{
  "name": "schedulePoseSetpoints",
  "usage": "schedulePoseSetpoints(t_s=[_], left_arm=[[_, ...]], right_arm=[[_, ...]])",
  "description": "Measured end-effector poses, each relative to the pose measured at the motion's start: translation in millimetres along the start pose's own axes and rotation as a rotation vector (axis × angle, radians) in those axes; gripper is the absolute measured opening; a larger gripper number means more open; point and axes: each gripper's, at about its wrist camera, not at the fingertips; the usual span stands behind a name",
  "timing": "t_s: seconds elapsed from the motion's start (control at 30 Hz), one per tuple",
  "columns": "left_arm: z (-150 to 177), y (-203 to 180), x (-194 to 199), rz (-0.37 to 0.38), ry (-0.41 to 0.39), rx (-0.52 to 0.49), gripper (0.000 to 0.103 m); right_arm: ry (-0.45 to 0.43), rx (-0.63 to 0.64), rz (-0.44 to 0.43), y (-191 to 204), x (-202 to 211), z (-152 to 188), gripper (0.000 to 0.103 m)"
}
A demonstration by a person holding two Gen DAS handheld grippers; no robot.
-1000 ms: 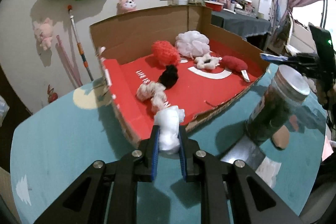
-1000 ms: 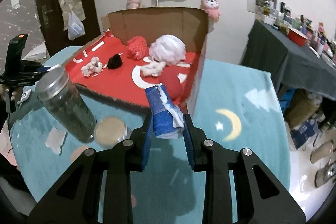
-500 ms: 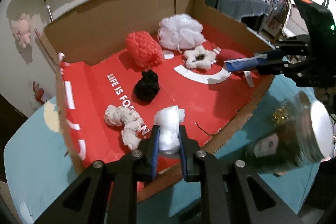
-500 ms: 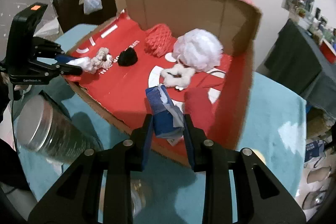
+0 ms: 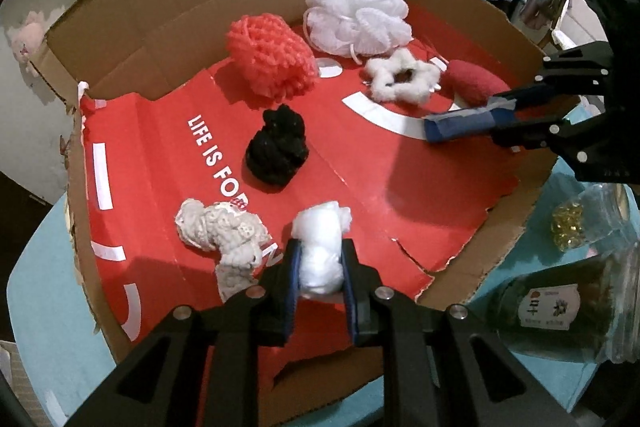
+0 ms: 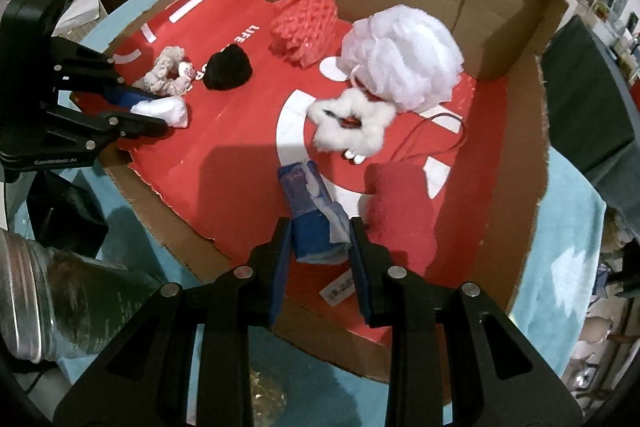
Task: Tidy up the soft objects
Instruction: 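Carry the white puff and blue cloth into the box, then open both tools to release the puff and cloth, then withdraw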
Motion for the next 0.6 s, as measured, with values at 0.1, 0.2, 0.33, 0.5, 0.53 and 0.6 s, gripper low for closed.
schedulePoseSetpoints(t_s=[0.1, 0.2, 0.33, 0.5, 0.53, 0.6], left_arm=[[0.3, 0.5, -2.4, -0.008, 0.012, 0.003, 0.019], [1.6, 0.6, -1.9, -0.013, 0.015, 0.007, 0.019], [0.9, 1.8, -3.5, -0.020, 0.021, 0.006, 0.021], [-0.5, 1.9, -6.7, -0.025, 0.025, 0.004, 0.024], [-1.7, 1.0, -7.6, -0.025, 0.026, 0.005, 0.026], [-1.5, 1.6, -7.8, -0.025, 0.025, 0.008, 0.028]], right_arm=[[0.003, 0.009, 0.009, 3.3, -1.7, -0.1, 0.027], [0.013, 0.010, 0.014, 4.9, -3.9, -2.4, 0.027], [0.020, 0.000, 0.022, 4.4, -5.8, -4.1, 0.027], [0.034, -0.003, 0.036, 5.1, -9.4, -4.5, 0.027], [0.036, -0.001, 0.038, 5.2, -9.5, -4.4, 0.027], [0.040, 0.000, 0.043, 5.4, -10.2, -3.8, 0.028]])
Point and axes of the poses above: each gripper's, at about its wrist camera, not at the fingertips, and x roughly against the way its jaws point, y to its left, z to its underside, and after that the axes turned 13 degrees about -x, right-handed
